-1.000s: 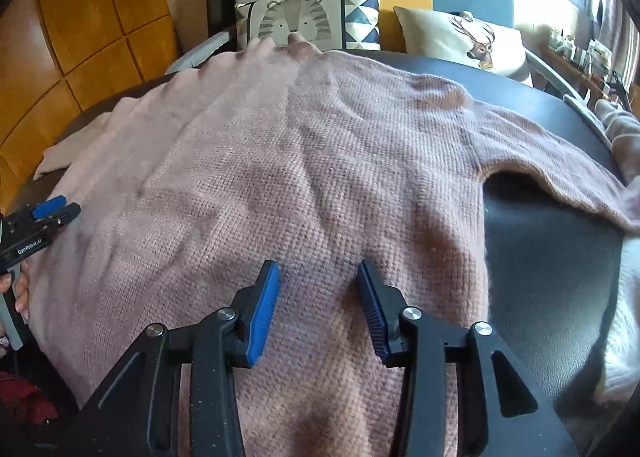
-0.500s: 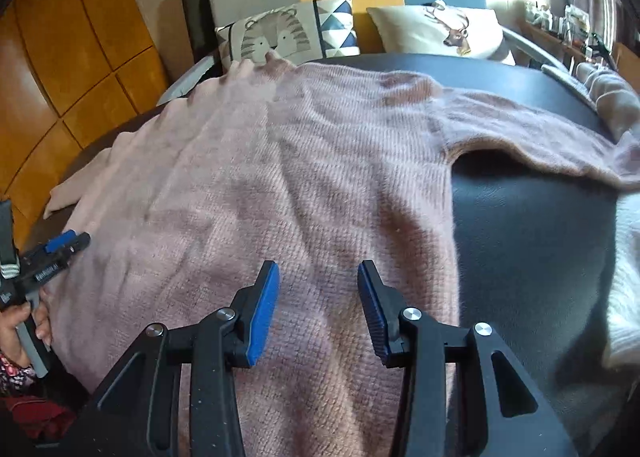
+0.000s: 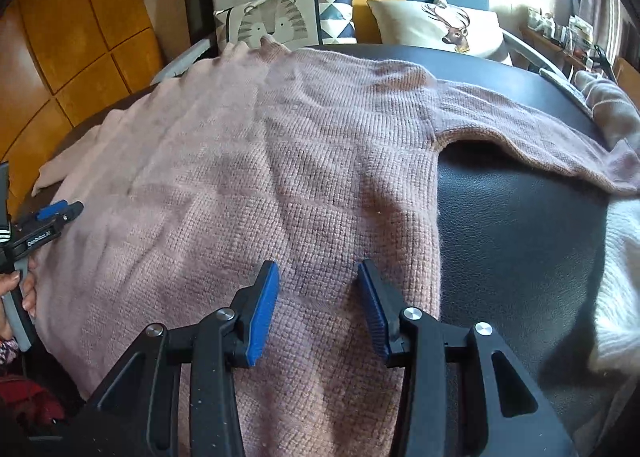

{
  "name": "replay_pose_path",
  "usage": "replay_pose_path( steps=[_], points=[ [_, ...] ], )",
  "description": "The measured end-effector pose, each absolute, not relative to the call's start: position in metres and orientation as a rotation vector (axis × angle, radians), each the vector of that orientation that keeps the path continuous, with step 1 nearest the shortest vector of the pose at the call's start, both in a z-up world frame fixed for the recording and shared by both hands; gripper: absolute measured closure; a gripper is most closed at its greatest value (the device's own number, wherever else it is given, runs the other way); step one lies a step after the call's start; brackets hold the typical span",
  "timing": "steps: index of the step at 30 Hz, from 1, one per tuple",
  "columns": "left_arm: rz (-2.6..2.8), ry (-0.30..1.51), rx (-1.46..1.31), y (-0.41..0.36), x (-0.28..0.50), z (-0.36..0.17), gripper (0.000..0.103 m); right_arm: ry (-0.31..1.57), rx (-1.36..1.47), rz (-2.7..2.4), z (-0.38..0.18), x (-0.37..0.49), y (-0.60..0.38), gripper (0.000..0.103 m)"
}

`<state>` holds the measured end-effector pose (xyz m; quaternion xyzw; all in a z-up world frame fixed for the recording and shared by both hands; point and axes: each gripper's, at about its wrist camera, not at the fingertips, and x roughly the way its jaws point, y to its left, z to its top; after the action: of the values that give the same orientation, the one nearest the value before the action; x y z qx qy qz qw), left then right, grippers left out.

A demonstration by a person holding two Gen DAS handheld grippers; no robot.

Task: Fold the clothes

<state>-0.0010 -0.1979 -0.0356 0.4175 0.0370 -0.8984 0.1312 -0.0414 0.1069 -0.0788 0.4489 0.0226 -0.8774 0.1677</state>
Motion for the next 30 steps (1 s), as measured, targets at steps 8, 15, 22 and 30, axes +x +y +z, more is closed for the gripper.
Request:
replay_pose_path(
  steps=[8, 15, 22, 30],
  points=[
    [-2.582, 0.144, 1.218, -0.199, 0.004, -0.029, 0.043, -0.090, 1.256, -2.495, -0.070, -0.045, 0.112, 0.058],
    [-2.632, 0.196, 1.189, -0.181, -0.024, -0.018, 0.043, -0.143, 1.316, -2.505, -0.072, -0.054, 0.118, 0.058],
    [-2.643, 0.045, 1.244, -0.159, -0.041, -0.032, 0.043, -0.114, 1.312, -2.516, -0.072, -0.055, 0.122, 0.058],
    [-2.658, 0.137, 1.237, -0.167, -0.038, -0.034, 0.042, -0.167, 1.367, -2.544, -0.068, -0.077, 0.125, 0.058]
  ],
)
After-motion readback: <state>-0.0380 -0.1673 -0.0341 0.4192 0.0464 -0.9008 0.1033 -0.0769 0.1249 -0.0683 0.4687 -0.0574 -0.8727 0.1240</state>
